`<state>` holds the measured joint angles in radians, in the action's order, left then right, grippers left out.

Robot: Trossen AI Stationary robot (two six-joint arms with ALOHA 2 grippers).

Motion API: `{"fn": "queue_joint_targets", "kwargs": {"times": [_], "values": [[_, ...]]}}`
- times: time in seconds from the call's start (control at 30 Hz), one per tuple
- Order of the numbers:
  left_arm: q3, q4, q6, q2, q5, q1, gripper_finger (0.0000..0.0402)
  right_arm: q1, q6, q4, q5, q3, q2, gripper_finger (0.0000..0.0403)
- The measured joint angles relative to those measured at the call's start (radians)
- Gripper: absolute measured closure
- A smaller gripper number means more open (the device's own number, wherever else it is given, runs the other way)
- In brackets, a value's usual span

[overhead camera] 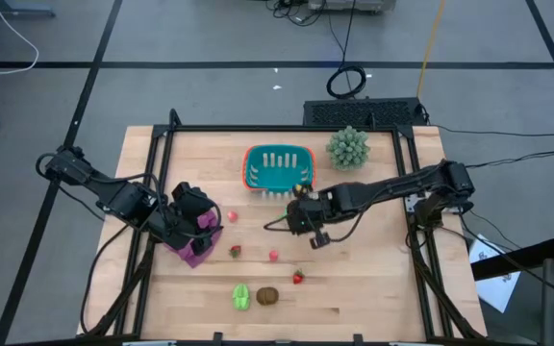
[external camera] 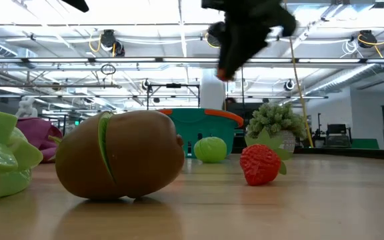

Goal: Pick and placing Produce into tupperware
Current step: Put the right strawberry into the blue basket

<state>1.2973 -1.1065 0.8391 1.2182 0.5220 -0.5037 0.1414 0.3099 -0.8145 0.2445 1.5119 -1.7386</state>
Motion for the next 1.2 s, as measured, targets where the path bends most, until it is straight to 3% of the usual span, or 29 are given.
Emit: {"fn": "queue_joint_targets", "kwargs": {"times": [0.43,0.67,0.9,1.2], "values": [[0.000,-0.001,-0.044,0.000,0.000,0.000,0.0078,-0.306,0.207,0.294,0.014,0.014,0.000,0.0307],[0.000,-0.001,-0.051,0.000,0.000,0.000,0.0078,-0.470,0.152,0.332,-0.166,0.014,0.000,0.0307],[0.000,-0.001,-0.068,0.000,0.003,0.000,0.0078,-0.522,0.101,0.322,-0.295,0.015,-0.056,0.0307],[0.000,-0.001,-0.067,0.000,0.003,0.000,0.0078,-0.526,0.118,0.319,-0.302,0.014,-0.170,0.0307]]}}
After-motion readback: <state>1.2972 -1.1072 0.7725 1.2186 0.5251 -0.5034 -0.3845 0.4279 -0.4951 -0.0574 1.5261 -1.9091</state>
